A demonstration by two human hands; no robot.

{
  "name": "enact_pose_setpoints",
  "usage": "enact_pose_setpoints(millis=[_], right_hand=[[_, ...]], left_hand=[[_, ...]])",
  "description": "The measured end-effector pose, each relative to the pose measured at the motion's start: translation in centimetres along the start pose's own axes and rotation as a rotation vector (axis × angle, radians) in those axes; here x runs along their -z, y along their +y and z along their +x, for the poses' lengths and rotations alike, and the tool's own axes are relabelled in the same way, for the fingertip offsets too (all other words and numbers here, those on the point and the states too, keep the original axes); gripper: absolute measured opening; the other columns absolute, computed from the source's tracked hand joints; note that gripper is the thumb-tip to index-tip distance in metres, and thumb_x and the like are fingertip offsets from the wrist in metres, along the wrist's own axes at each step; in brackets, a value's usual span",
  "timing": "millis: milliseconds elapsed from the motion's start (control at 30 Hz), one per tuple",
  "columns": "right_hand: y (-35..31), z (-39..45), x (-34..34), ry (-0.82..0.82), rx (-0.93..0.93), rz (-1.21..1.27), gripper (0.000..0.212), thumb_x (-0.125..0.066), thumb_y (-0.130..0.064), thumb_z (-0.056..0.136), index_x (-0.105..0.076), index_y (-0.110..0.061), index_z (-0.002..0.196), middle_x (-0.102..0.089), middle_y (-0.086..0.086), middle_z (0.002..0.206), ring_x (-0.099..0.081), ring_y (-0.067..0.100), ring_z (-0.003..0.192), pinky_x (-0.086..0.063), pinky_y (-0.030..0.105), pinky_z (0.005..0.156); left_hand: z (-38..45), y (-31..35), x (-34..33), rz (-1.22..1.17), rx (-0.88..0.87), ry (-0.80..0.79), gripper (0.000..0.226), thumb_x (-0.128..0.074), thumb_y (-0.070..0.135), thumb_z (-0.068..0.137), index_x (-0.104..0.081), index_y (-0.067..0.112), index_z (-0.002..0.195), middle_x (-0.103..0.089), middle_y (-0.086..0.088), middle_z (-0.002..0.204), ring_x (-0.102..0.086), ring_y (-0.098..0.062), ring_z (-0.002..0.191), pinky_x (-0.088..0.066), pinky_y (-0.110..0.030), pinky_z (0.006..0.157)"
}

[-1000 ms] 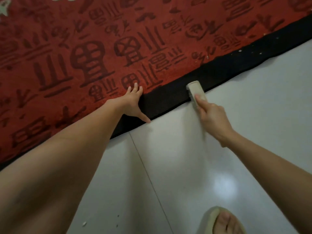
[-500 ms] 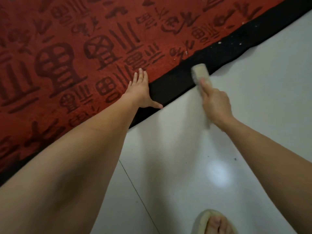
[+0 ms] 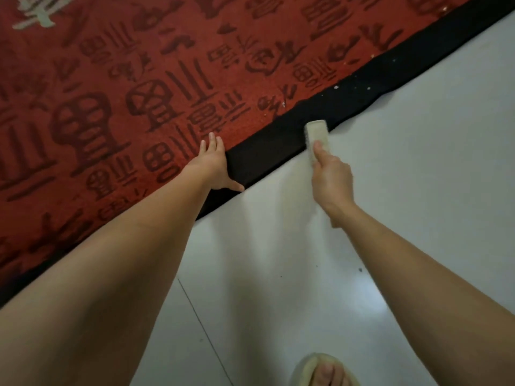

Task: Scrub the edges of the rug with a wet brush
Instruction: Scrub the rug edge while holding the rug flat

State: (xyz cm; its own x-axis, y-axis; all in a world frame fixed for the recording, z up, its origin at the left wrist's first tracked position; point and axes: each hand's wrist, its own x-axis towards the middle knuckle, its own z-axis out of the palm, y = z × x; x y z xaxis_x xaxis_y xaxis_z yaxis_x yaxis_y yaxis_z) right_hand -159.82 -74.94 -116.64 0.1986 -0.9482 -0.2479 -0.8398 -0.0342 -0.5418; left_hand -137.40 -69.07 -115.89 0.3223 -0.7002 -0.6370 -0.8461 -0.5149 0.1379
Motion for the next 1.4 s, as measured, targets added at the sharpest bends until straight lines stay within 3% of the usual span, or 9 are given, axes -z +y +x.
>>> enact_pose_setpoints(millis=[133, 300, 533, 733, 900, 1033, 1100, 1233, 1400], right_hand=[[-2.7, -2.0, -3.7, -0.261, 0.392, -0.067, 0.046, -0.035, -0.026, 0.102, -0.034, -0.046, 0.144, -0.063, 0.022, 0.108, -0.06, 0.04, 0.096, -0.045, 0.038, 0.078], [1.8, 2.9, 3.6, -0.005, 0.062, -0.055, 0.053, -0.032, -0.016, 0.101, -0.03, -0.039, 0.149, -0.058, 0.023, 0.118, -0.057, 0.041, 0.102, -0.046, 0.043, 0.09], [-4.0, 5.1, 1.9, -0.147, 0.294, 0.086, 0.053, -0.034, -0.017, 0.1, -0.032, -0.041, 0.147, -0.061, 0.021, 0.118, -0.057, 0.039, 0.099, -0.045, 0.04, 0.085], [-5.4, 6.4, 2.8, -0.232, 0.371, -0.076, 0.057, -0.035, -0.013, 0.098, -0.03, -0.042, 0.147, -0.059, 0.02, 0.123, -0.059, 0.039, 0.101, -0.049, 0.042, 0.085], [-6.2, 7.0, -1.1, -0.288, 0.321, 0.136, 0.042, -0.042, -0.025, 0.101, -0.046, -0.033, 0.141, -0.058, 0.008, 0.135, -0.056, 0.027, 0.12, -0.043, 0.036, 0.103], [-9.1, 6.0, -5.4, -0.272, 0.179, 0.318, 0.041, -0.045, -0.022, 0.101, -0.047, -0.034, 0.14, -0.061, 0.007, 0.131, -0.057, 0.022, 0.119, -0.042, 0.025, 0.102], [-9.6, 6.1, -6.0, -0.203, 0.178, 0.284, 0.041, -0.044, -0.025, 0.101, -0.046, -0.039, 0.139, -0.065, 0.011, 0.123, -0.061, 0.028, 0.111, -0.047, 0.034, 0.098], [-6.9, 7.0, -5.3, -0.049, 0.144, 0.029, 0.043, -0.041, -0.029, 0.1, -0.042, -0.047, 0.14, -0.067, 0.018, 0.111, -0.061, 0.04, 0.1, -0.05, 0.044, 0.088], [1.2, 4.6, 1.2, 0.253, -0.381, 0.027, 0.051, -0.033, -0.016, 0.102, -0.033, -0.038, 0.148, -0.058, 0.016, 0.128, -0.056, 0.035, 0.106, -0.044, 0.035, 0.089]], left_hand=[[-0.9, 1.1, 0.5, 0.152, 0.045, -0.08, 0.125, -0.079, 0.046, 0.077, 0.012, 0.006, 0.154, 0.025, -0.01, 0.16, 0.006, -0.035, 0.15, -0.017, -0.05, 0.12], [-2.2, -1.5, 5.6, 0.314, 0.163, -0.052, 0.111, -0.072, 0.048, 0.083, 0.0, 0.002, 0.154, 0.008, -0.019, 0.162, -0.001, -0.039, 0.149, -0.016, -0.046, 0.12], [0.0, 3.3, 13.6, 0.393, 0.057, 0.06, 0.098, -0.071, 0.043, 0.086, -0.014, 0.003, 0.154, -0.018, -0.018, 0.16, -0.027, -0.032, 0.145, -0.029, -0.042, 0.116], [3.6, 6.1, 9.4, 0.239, -0.002, 0.024, 0.133, -0.076, 0.057, 0.073, 0.015, 0.0, 0.152, 0.019, -0.019, 0.16, 0.007, -0.031, 0.15, -0.009, -0.04, 0.123], [7.0, 4.2, 5.0, 0.09, -0.089, 0.021, 0.155, -0.079, 0.069, 0.058, 0.03, 0.002, 0.146, 0.035, -0.015, 0.155, 0.024, -0.028, 0.147, 0.005, -0.043, 0.12], [8.4, 2.3, 4.3, 0.104, -0.111, 0.036, 0.143, -0.073, 0.063, 0.07, 0.033, 0.004, 0.146, 0.04, -0.015, 0.152, 0.031, -0.026, 0.144, 0.01, -0.044, 0.12], [8.5, 2.5, 4.4, 0.116, -0.107, 0.037, 0.137, -0.071, 0.059, 0.074, 0.033, 0.004, 0.145, 0.041, -0.014, 0.151, 0.031, -0.026, 0.144, 0.01, -0.045, 0.121], [7.8, 3.4, 5.5, 0.15, -0.048, -0.045, 0.165, -0.076, 0.079, 0.049, 0.034, 0.002, 0.144, 0.04, -0.015, 0.152, 0.031, -0.028, 0.144, 0.01, -0.043, 0.119], [7.2, 4.0, 5.9, 0.168, -0.029, -0.058, 0.169, -0.079, 0.078, 0.043, 0.031, 0.002, 0.146, 0.037, -0.016, 0.154, 0.027, -0.032, 0.145, 0.005, -0.047, 0.121]])
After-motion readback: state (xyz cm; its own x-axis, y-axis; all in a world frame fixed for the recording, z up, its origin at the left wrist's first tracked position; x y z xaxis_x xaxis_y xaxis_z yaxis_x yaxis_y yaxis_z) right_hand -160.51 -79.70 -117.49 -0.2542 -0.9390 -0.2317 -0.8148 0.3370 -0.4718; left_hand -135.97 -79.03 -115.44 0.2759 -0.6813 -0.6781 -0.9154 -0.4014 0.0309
